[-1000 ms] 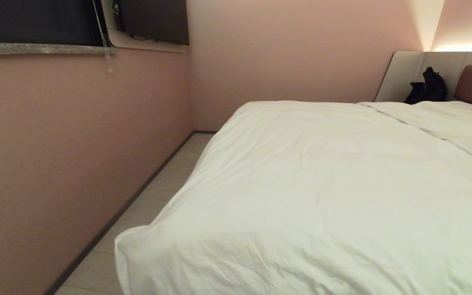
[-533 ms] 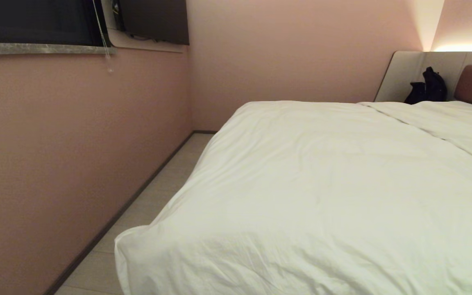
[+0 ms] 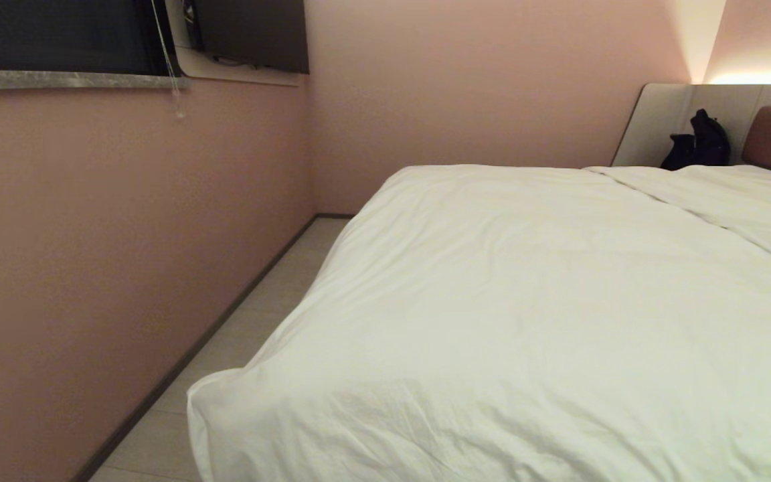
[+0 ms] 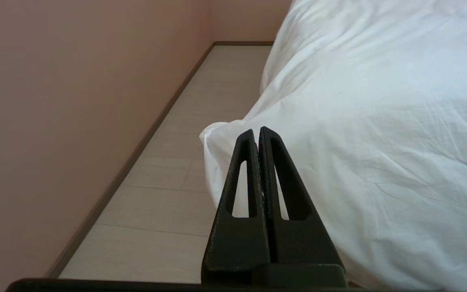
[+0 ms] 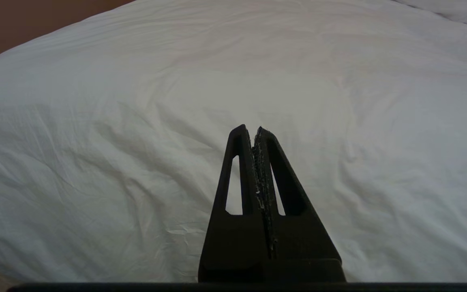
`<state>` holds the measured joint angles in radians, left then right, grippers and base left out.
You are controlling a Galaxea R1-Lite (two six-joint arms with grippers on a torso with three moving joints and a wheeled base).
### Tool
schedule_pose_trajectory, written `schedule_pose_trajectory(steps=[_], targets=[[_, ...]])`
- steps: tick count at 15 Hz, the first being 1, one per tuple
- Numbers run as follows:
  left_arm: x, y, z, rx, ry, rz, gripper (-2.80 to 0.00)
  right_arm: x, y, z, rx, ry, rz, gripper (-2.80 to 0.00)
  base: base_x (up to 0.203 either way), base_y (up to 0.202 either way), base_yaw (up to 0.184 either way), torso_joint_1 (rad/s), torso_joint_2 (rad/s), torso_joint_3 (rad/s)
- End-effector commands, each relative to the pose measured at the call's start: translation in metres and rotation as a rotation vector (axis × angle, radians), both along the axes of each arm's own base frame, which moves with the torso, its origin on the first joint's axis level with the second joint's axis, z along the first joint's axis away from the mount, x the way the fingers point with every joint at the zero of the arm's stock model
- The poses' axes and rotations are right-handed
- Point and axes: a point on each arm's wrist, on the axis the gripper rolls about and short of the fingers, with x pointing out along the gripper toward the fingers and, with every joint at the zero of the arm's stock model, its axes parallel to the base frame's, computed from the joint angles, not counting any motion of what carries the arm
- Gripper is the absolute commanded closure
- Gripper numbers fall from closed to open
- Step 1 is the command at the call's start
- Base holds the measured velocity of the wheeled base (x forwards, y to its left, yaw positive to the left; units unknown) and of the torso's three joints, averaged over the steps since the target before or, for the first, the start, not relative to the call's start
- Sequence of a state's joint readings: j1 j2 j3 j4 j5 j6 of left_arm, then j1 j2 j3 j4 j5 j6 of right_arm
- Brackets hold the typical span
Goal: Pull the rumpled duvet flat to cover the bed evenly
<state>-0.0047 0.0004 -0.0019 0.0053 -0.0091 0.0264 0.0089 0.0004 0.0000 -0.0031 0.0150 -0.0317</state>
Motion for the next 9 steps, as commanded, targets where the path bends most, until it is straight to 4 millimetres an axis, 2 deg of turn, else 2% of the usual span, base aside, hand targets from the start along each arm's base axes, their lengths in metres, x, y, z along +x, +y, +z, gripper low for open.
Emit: schedule_pose_trajectory(steps=[1,9], targets=[[0.0001,0.0000,-0.0002,0.001,0.002,0.000,0.00,0.0001,0.0000,0.0000,-0.001,0.001,0.001,0.00,0.000,0.000,0.000,0.000,0.00,0.000],[0.0001,0.0000,-0.0002,0.001,0.002,0.000,0.00,0.0001,0.0000,0.0000,-0.001,0.001,0.001,0.00,0.000,0.000,0.000,0.000,0.00,0.000]])
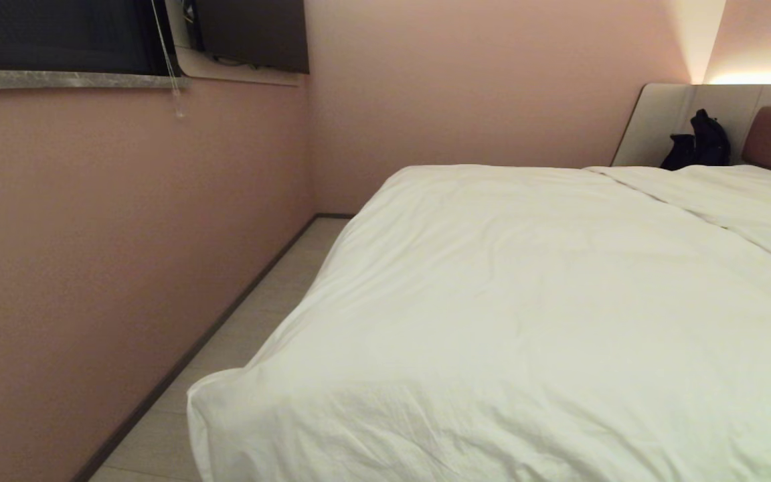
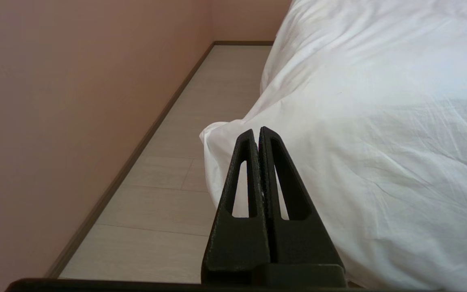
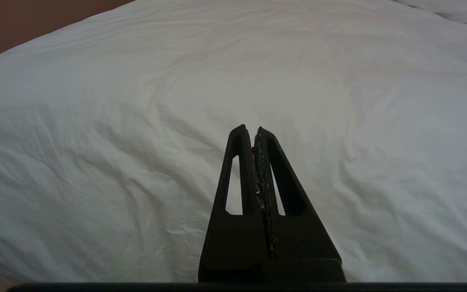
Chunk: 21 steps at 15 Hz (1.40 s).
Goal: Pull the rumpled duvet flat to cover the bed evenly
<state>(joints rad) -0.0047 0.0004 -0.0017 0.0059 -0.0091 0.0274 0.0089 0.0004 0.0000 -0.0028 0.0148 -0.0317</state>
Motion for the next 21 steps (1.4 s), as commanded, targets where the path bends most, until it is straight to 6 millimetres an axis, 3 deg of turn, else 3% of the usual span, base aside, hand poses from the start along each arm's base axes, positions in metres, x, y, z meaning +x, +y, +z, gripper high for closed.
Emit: schedule_pose_trajectory(steps=[1,10,21], targets=[[0.0001,0.0000,0.0000,0.000,0.002,0.000,0.00,0.0000,0.0000,0.0000,-0.001,-0.001,0.001,0.00,0.000,0.000,0.000,0.000,0.00,0.000],[0.0001,0.0000,0.0000,-0.003,0.001,0.000,0.00,0.0001,0.0000,0.0001,-0.001,0.001,0.001,0.00,0.000,0.000,0.000,0.000,0.00,0.000],[0.0001,0.0000,0.0000,0.002,0.001,0.000,0.00,0.0001,0.0000,0.0001,-0.001,0.001,0.001,0.00,-0.188,0.000,0.001,0.002,0.00,0.002]])
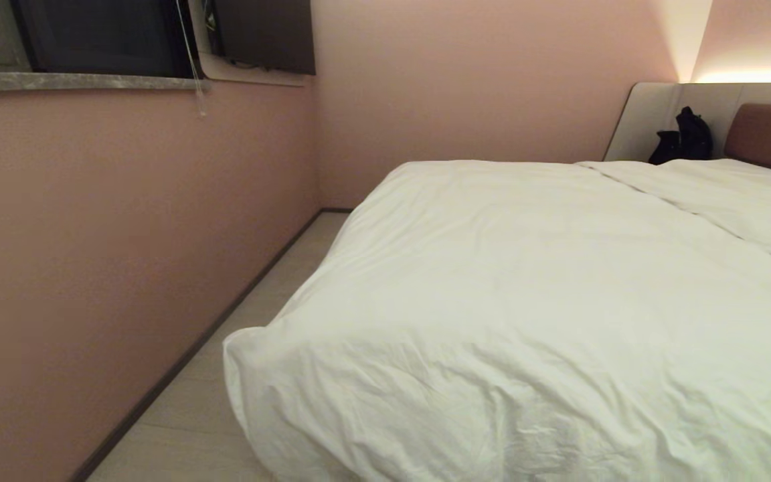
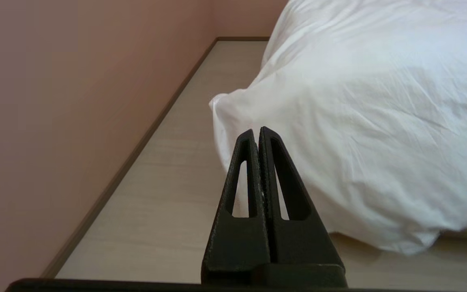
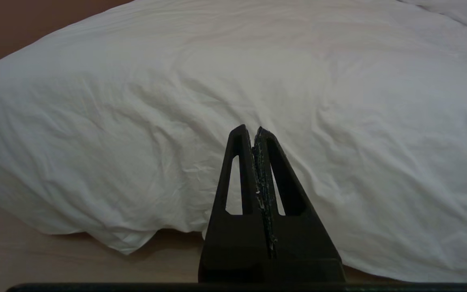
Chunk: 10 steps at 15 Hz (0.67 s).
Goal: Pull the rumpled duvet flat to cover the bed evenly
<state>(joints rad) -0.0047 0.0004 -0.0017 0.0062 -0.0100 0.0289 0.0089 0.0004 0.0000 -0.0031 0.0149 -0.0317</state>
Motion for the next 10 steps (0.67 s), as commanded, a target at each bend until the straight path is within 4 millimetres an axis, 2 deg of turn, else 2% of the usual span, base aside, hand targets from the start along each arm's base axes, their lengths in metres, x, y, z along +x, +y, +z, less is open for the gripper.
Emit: schedule_pose_trajectory(steps=[1,5,10], targets=[[0.0001,0.0000,0.0000,0.000,0.001,0.000,0.00,0.0001,0.0000,0.0000,-0.001,0.001,0.001,0.00,-0.195,0.000,-0.004,-0.002,0.00,-0.005],[0.0001,0.0000,-0.0002,0.002,0.003,-0.001,0.00,0.0001,0.0000,0.0000,-0.001,0.001,0.001,0.00,-0.184,0.000,0.000,0.000,0.00,0.005],[0.0001,0.0000,-0.0002,0.002,0.003,-0.001,0.00,0.0001,0.0000,0.0000,-0.001,0.001,0.001,0.00,-0.018,0.000,0.000,-0.001,0.00,0.000]])
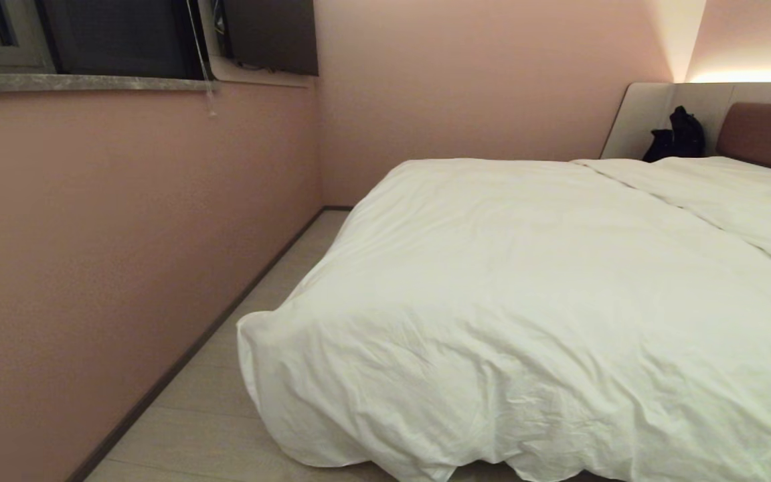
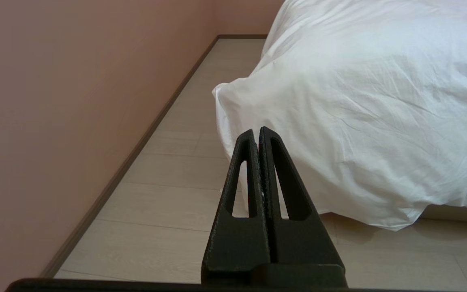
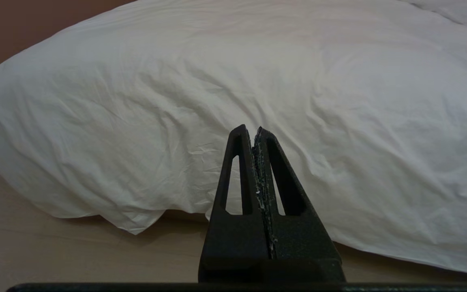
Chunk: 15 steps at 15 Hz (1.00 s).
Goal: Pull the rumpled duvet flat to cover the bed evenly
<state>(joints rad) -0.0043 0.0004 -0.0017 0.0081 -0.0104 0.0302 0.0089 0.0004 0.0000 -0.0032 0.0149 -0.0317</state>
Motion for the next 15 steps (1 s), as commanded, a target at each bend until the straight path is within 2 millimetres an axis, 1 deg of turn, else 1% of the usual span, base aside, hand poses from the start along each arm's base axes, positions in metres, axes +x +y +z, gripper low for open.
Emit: schedule_pose_trajectory(steps=[1,15], targets=[[0.0001,0.0000,0.0000,0.000,0.001,-0.001,0.00,0.0001,0.0000,0.0000,-0.001,0.001,0.001,0.00,0.000,0.000,0.000,0.000,0.00,0.000],[0.0001,0.0000,0.0002,-0.001,-0.001,-0.001,0.00,0.0001,0.0000,0.0000,-0.001,0.001,0.001,0.00,0.000,0.000,0.000,0.000,0.00,0.000]])
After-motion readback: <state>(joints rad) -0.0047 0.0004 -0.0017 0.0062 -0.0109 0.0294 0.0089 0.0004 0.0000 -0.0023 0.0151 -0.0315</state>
